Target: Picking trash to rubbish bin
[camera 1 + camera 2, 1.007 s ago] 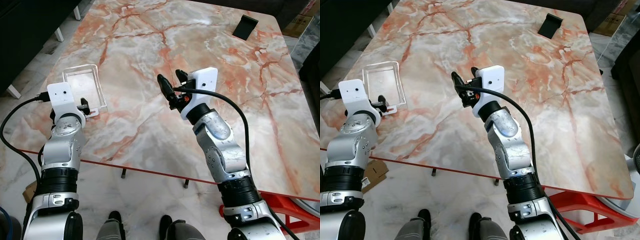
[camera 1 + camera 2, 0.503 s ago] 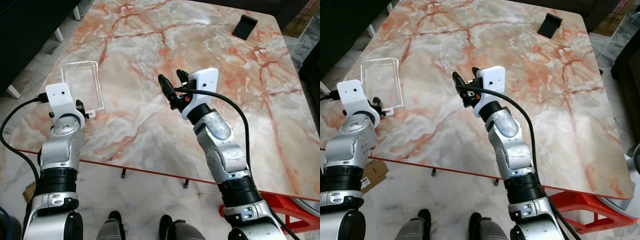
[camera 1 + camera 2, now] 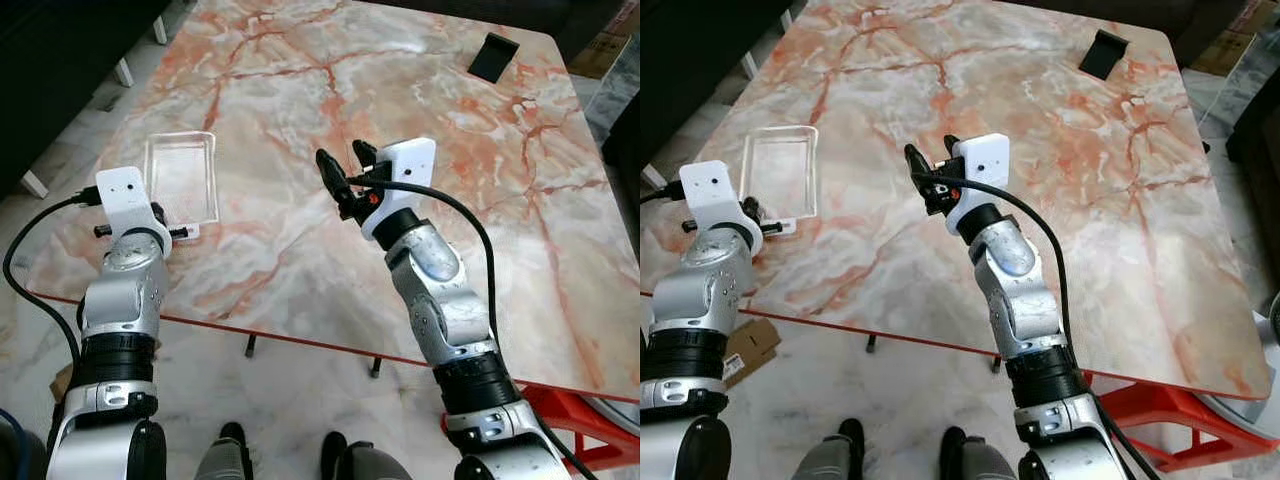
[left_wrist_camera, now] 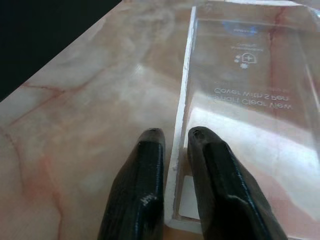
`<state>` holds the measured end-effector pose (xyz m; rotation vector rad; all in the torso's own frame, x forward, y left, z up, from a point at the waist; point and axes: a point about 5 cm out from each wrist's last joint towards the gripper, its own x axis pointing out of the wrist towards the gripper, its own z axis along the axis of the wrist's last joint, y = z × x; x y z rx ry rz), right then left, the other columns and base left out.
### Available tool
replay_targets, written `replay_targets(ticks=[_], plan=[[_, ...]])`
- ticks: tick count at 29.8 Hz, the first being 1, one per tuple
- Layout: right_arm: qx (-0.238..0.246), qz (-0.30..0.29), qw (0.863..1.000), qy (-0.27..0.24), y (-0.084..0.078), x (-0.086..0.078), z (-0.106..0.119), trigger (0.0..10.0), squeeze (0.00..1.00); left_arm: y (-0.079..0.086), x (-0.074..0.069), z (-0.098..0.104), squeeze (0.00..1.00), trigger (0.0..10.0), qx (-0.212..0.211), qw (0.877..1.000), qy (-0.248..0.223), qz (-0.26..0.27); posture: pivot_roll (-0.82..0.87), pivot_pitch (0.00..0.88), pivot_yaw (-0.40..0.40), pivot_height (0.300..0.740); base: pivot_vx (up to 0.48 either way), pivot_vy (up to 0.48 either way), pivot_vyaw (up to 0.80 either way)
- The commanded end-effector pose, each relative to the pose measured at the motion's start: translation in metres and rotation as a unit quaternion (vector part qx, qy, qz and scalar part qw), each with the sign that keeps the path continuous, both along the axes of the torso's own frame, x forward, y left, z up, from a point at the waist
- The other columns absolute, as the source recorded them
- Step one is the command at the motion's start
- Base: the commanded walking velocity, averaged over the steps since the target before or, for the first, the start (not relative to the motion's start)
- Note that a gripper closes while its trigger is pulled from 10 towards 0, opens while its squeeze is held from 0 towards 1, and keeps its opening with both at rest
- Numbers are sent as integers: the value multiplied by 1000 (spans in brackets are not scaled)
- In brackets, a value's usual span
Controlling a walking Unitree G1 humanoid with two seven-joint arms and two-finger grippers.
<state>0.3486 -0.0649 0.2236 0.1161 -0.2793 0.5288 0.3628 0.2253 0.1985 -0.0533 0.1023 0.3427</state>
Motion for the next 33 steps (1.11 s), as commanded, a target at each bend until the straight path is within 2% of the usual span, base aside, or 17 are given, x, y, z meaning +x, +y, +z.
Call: replay_targets(ticks=[1, 12, 16, 19, 20, 21, 22, 24, 25, 28, 33], plan=[[4, -3, 1000, -7, 0, 1, 3, 10000, 0, -2, 2, -2, 0, 0, 4, 1000, 14, -7, 107, 221, -70, 740, 0, 0, 0], [10, -19, 1000, -9, -3, 2, 0, 10000, 0, -10, 3, -2, 0, 0, 18, 1000, 7, -20, 121, 202, -44, 740, 0, 0, 0], [20, -29, 999, -8, -3, 3, -1, 10000, 0, -16, 3, 4, 0, 0, 19, 999, -30, -27, 115, 187, -32, 740, 0, 0, 0], [22, -32, 999, -14, -4, 3, 1, 10000, 0, -23, 2, 11, 0, 0, 35, 996, -76, -34, 102, 170, -21, 740, 0, 0, 0], [21, -37, 999, -18, -6, 4, 2, 10000, 0, -26, 1, 13, 0, 8471, 43, 994, -95, -32, 102, 159, -18, 740, 0, 0, 0], [21, -37, 999, -18, -6, 4, 2, 10000, 0, -26, 1, 13, 0, 8471, 43, 994, -95, -32, 102, 159, -18, 740, 0, 0, 0], [23, -45, 998, -21, -10, 5, 3, 10000, 0, -31, -1, 17, 0, 10000, 52, 991, -121, -34, 104, 143, -12, 740, 0, 0, 0], [24, -48, 998, -22, -11, 6, 3, 10000, 0, -32, -1, 18, 0, 10000, 54, 989, -130, -36, 104, 143, -12, 740, 0, 0, 0], [27, -59, 998, -22, -14, 8, 3, 10000, 0, -39, -3, 21, 0, 10000, 63, 984, -159, -48, 87, 119, -4, 740, 0, 0, 0], [30, -72, 997, -28, -17, 9, 4, 10000, 0, -51, -8, 22, 0, 10000, 77, 974, -202, -67, 74, 102, -9, 740, 0, 0, 0], [35, -80, 996, -36, -20, 9, 5, 10000, 0, -57, -10, 20, 0, 10000, 95, 969, -219, -67, 81, 79, -8, 740, 0, 0, 0]])
